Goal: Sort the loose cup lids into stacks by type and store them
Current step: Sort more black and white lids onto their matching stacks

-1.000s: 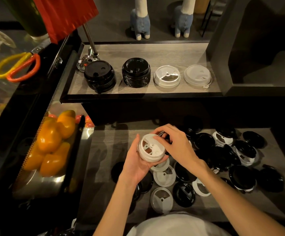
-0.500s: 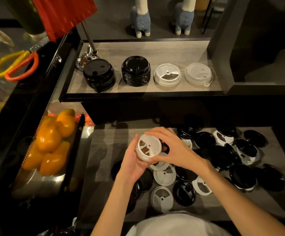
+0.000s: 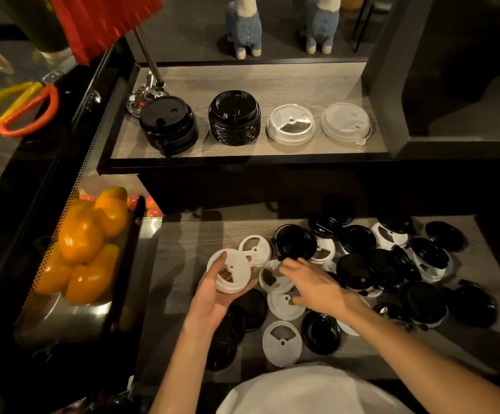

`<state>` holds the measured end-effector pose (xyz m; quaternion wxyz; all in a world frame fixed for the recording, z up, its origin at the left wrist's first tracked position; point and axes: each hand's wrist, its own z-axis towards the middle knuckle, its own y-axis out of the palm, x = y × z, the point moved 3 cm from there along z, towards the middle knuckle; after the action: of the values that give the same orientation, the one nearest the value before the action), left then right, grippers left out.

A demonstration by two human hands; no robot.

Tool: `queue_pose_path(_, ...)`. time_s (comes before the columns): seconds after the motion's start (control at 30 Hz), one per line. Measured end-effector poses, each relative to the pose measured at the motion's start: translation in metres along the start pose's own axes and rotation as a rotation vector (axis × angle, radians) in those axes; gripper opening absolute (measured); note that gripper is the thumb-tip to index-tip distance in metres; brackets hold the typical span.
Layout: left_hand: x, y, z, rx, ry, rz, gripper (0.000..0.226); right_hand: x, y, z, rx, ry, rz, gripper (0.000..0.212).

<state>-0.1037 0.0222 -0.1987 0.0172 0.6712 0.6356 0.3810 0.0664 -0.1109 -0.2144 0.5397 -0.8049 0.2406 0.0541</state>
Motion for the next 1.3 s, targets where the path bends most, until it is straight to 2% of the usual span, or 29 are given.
queue_pose_path(0.1, -0.006, -0.006, 0.000, 0.005, -0.013, -0.007, 0.049, -0.001, 0.015, 0.005, -0.010, 0.062, -0.051, 0.066)
queue_pose_path(0.27, -0.008, -0.006, -0.002, -0.030, -0.008, 0.002, 0.046, 0.001, 0.012, 0.008, 0.109, 0.019, -0.038, 0.040)
queue_pose_path(0.4, -0.006, -0.008, -0.001, -0.048, 0.009, 0.023, 0.045, 0.006, -0.002, 0.003, 0.152, 0.034, 0.101, 0.033)
queue_pose_path(0.53, -0.005, -0.002, -0.002, -0.036, 0.012, 0.038, 0.046, -0.001, -0.026, -0.011, 0.372, -0.031, 0.353, 0.034)
queue_pose_path(0.63, -0.006, 0.009, -0.005, -0.069, 0.001, 0.071, 0.048, -0.023, -0.051, -0.022, 0.387, -0.100, 0.516, 0.032)
queue_pose_path(0.7, -0.009, 0.017, -0.008, -0.111, -0.023, 0.137, 0.051, -0.039, -0.065, -0.027, 0.314, -0.156, 0.534, 0.040)
queue_pose_path(0.8, -0.014, 0.024, -0.011, -0.157, -0.061, 0.213, 0.056, -0.053, -0.070, -0.027, 0.192, -0.152, 0.561, 0.074)
queue_pose_path(0.9, -0.017, 0.027, -0.013, -0.173, -0.086, 0.190, 0.057, -0.053, -0.070, -0.021, 0.183, -0.144, 0.446, 0.100)
queue_pose_path(0.97, -0.018, 0.026, -0.012, -0.187, -0.101, 0.175, 0.059, -0.052, -0.070, -0.019, 0.166, -0.168, 0.379, 0.104)
queue_pose_path(1.17, -0.019, 0.027, -0.013, -0.193, -0.162, 0.096, 0.068, -0.054, -0.067, -0.014, 0.182, -0.232, 0.249, 0.094)
queue_pose_path(1.3, -0.017, 0.028, -0.014, -0.203, -0.118, 0.092, 0.065, -0.052, -0.066, -0.010, 0.176, -0.247, 0.257, 0.096)
